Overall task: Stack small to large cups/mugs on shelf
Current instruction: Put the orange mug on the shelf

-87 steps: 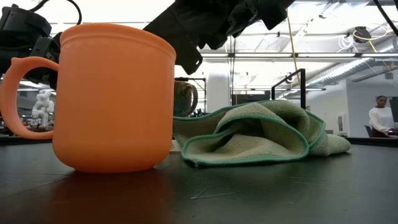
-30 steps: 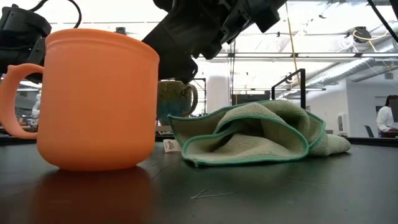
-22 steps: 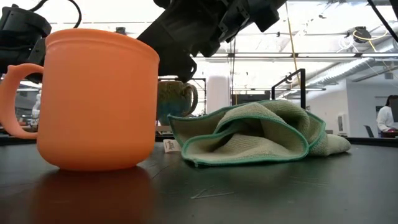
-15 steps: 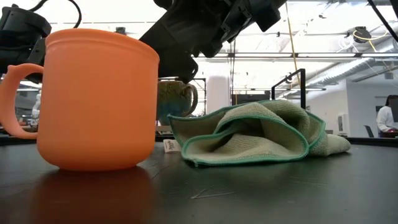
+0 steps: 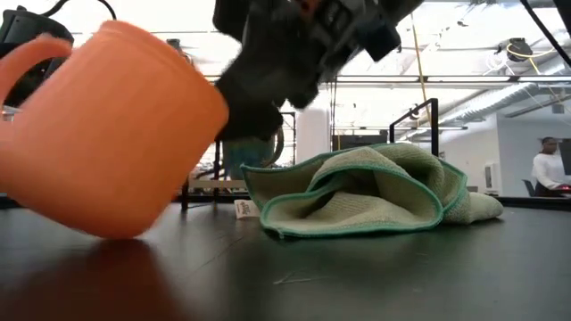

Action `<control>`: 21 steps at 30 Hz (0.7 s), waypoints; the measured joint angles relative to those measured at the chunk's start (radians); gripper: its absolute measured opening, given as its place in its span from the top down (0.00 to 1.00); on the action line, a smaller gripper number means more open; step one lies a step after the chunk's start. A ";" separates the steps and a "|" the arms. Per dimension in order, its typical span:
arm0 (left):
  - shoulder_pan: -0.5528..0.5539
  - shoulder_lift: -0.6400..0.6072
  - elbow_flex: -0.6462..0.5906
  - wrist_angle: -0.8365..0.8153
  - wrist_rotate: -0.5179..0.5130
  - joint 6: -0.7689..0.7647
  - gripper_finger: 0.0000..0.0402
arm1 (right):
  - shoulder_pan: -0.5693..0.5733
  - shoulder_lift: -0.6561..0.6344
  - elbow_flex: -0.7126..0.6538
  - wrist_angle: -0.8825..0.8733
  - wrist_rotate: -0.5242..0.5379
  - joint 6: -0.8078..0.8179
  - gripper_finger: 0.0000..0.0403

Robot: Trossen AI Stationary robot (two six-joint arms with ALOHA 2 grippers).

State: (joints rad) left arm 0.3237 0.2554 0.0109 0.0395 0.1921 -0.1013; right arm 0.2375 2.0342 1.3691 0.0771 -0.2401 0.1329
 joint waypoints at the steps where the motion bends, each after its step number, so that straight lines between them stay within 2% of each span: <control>1: 0.000 0.000 0.000 0.000 0.000 0.000 0.99 | 0.000 0.000 -0.001 0.003 0.000 -0.007 0.62; 9: 0.000 0.017 0.000 0.000 0.000 -0.001 0.99 | 0.000 -0.007 0.042 0.000 -0.004 -0.059 0.96; 21: 0.000 0.086 0.000 0.000 0.000 0.000 0.99 | -0.007 -0.013 0.060 -0.034 -0.026 -0.050 1.00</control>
State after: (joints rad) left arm 0.3237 0.3412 0.0107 0.0391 0.1923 -0.1017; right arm 0.2302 2.0214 1.4296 0.0426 -0.2663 0.0826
